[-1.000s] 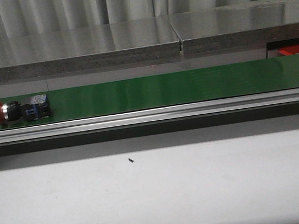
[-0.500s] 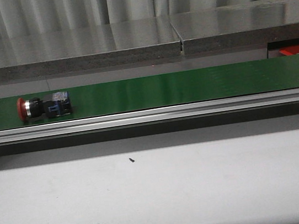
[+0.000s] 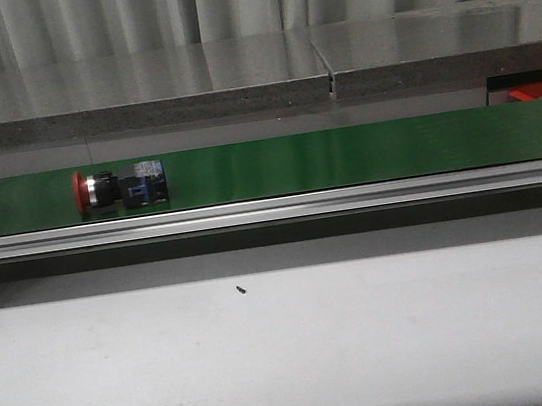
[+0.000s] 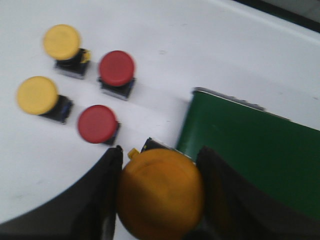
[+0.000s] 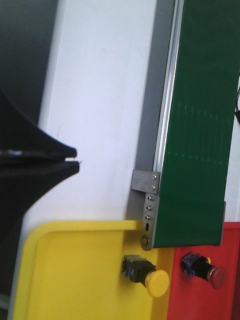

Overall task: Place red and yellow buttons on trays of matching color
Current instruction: 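Move the left gripper to a yellow push button and grasp it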

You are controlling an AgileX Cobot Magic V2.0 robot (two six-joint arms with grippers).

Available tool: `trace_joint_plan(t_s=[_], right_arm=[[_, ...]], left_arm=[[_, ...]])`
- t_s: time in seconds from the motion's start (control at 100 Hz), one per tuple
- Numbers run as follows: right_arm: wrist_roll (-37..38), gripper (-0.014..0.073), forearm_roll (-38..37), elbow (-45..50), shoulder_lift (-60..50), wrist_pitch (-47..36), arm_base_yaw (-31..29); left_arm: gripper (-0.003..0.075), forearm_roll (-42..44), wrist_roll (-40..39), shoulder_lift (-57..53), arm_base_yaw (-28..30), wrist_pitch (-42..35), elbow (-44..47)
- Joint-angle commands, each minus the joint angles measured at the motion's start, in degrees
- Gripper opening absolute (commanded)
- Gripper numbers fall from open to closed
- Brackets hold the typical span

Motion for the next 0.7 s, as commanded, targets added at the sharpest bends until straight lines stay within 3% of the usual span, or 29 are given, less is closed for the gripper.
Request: trace_joint_plan(t_s=[0.0,0.28,0.69], right_arm=[[-0.44,-0.0066,0.48,-1.4,0.44,-3.41,-0.02],[-0.44,-0.0066,0.48,-1.4,0.44,-3.41,-0.02],[-0.44,-0.0066,0.48,-1.4,0.44,-3.41,-0.02]], left_arm=[[-0.0019,-1.25,-0.15,-4.04,-3.42,-1.43,-1.62],[-0.0019,-0.51,-0.15,-4.08,-10.36,-2.66,0.55],[-0.0019,1.41,-0.04,-4.08,-10.71,-9.78,7.02]])
